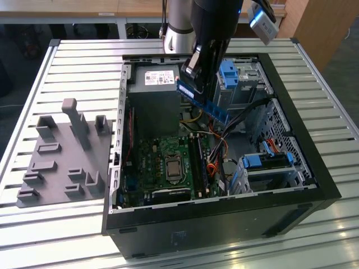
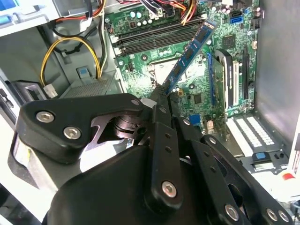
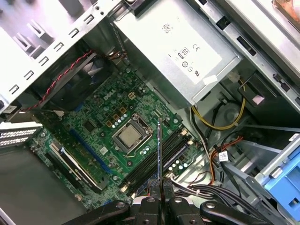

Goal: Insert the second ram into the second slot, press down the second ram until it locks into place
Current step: 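Press down the second ram until it locks into place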

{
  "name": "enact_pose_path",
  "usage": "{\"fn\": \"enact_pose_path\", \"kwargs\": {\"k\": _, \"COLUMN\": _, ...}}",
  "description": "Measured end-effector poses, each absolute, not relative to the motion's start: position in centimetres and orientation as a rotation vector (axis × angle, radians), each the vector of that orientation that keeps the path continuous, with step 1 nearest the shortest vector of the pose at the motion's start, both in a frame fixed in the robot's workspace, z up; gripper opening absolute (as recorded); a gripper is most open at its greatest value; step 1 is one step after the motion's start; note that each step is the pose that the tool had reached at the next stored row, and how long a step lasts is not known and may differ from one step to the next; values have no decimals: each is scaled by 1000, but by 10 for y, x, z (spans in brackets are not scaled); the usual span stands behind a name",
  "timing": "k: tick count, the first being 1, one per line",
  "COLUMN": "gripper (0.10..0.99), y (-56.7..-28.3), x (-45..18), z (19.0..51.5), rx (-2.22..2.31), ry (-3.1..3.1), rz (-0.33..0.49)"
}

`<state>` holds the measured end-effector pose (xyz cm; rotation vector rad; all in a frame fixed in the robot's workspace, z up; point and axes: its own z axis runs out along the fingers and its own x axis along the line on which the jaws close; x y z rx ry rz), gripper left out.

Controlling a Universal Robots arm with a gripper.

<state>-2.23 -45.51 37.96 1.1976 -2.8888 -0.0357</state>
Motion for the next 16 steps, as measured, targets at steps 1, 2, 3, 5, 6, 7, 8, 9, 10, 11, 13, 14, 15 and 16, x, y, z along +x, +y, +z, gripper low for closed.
{"fn": "enact_pose_path", "kwargs": {"k": 1, "gripper": 137, "y": -455, "x": -22, "z": 380, "rx": 1186, "ry": -2894, "rz": -35}}
{"fn": "enact_pose_path", "kwargs": {"k": 2, "gripper": 137, "y": -455, "x": -22, "z": 380, "rx": 1175, "ry": -2898, "rz": -35}}
{"fn": "enact_pose_path", "kwargs": {"k": 3, "gripper": 137, "y": -455, "x": -22, "z": 380, "rx": 1165, "ry": -2902, "rz": -35}}
{"fn": "enact_pose_path", "kwargs": {"k": 5, "gripper": 137, "y": -455, "x": -22, "z": 380, "rx": 1144, "ry": -2911, "rz": -35}}
{"fn": "enact_pose_path", "kwargs": {"k": 6, "gripper": 137, "y": -455, "x": -22, "z": 380, "rx": 1133, "ry": -2915, "rz": -35}}
{"fn": "enact_pose_path", "kwargs": {"k": 7, "gripper": 137, "y": -455, "x": -22, "z": 380, "rx": 1122, "ry": -2919, "rz": -35}}
{"fn": "enact_pose_path", "kwargs": {"k": 8, "gripper": 137, "y": -455, "x": -22, "z": 380, "rx": 1111, "ry": -2923, "rz": -35}}
{"fn": "enact_pose_path", "kwargs": {"k": 9, "gripper": 137, "y": -455, "x": -22, "z": 380, "rx": 1100, "ry": -2928, "rz": -34}}
{"fn": "enact_pose_path", "kwargs": {"k": 10, "gripper": 137, "y": -455, "x": -22, "z": 380, "rx": 1089, "ry": -2932, "rz": -34}}
{"fn": "enact_pose_path", "kwargs": {"k": 11, "gripper": 137, "y": -455, "x": -22, "z": 380, "rx": 1078, "ry": -2936, "rz": -34}}
{"fn": "enact_pose_path", "kwargs": {"k": 13, "gripper": 137, "y": -455, "x": -22, "z": 380, "rx": 1055, "ry": -2944, "rz": -33}}
{"fn": "enact_pose_path", "kwargs": {"k": 14, "gripper": 137, "y": -455, "x": -22, "z": 379, "rx": 1043, "ry": -2948, "rz": -32}}
{"fn": "enact_pose_path", "kwargs": {"k": 15, "gripper": 137, "y": -455, "x": -22, "z": 379, "rx": 1032, "ry": -2952, "rz": -32}}
{"fn": "enact_pose_path", "kwargs": {"k": 16, "gripper": 137, "y": -455, "x": -22, "z": 380, "rx": 1020, "ry": -2956, "rz": -31}}
